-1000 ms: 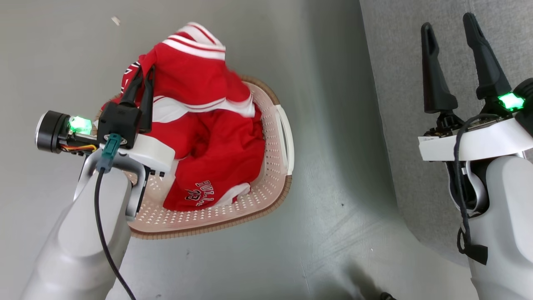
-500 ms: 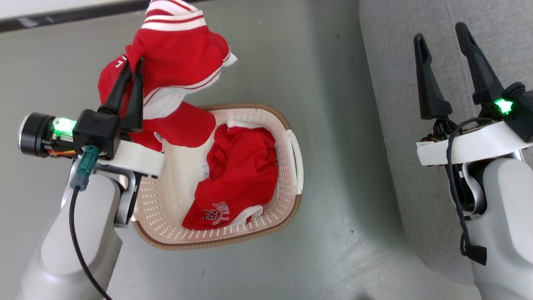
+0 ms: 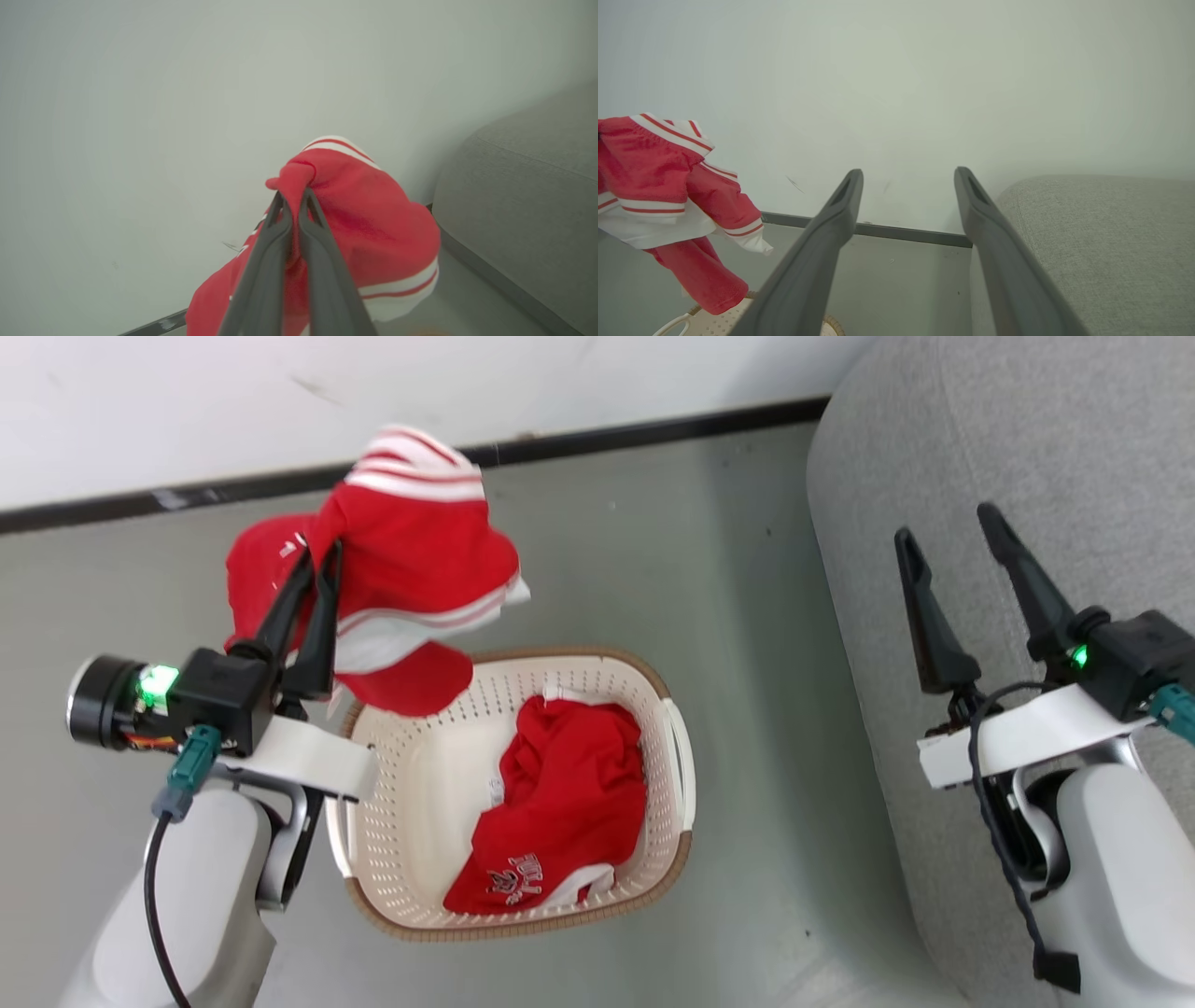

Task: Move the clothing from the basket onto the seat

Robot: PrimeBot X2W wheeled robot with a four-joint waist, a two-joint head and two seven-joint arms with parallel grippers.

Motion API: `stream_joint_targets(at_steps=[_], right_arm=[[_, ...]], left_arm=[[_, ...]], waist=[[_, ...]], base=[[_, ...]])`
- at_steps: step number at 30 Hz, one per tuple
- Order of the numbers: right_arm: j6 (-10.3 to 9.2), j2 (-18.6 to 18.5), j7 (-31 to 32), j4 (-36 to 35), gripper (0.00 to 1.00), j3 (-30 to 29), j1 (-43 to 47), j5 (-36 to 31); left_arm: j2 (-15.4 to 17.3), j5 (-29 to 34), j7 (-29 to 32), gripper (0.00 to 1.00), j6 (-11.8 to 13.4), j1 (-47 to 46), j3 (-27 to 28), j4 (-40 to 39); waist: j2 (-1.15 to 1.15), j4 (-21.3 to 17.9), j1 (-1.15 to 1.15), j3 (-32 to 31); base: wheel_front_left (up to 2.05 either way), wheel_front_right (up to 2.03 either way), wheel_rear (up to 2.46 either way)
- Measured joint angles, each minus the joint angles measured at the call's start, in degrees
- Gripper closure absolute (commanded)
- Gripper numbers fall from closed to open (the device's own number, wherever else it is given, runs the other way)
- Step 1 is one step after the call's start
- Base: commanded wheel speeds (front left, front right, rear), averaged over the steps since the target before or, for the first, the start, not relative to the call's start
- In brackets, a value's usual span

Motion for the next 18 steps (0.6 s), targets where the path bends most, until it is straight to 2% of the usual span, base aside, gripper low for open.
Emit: stream_joint_targets(at_steps=[9,18], right_arm=[[0.01,-0.3,0.0,1.8,0.00,2.5,4.3,0.3],[0.00,-3.0,0.0,3.5,0.00,8.3,6.5,1.1]], left_arm=[[0.4,-1.5,1.6,1.00,-1.4,3.4,-0.6,-1.8],[2.0,-1.5,3.5,1.00,-3.8,4.0,-2.4,-4.8]], waist=[[0.00,1.2,0.00,-7.1],[0.00,2.3,0.00,-13.0]], base=[[0.00,0.00,0.00],[0.00,0.00,0.00]])
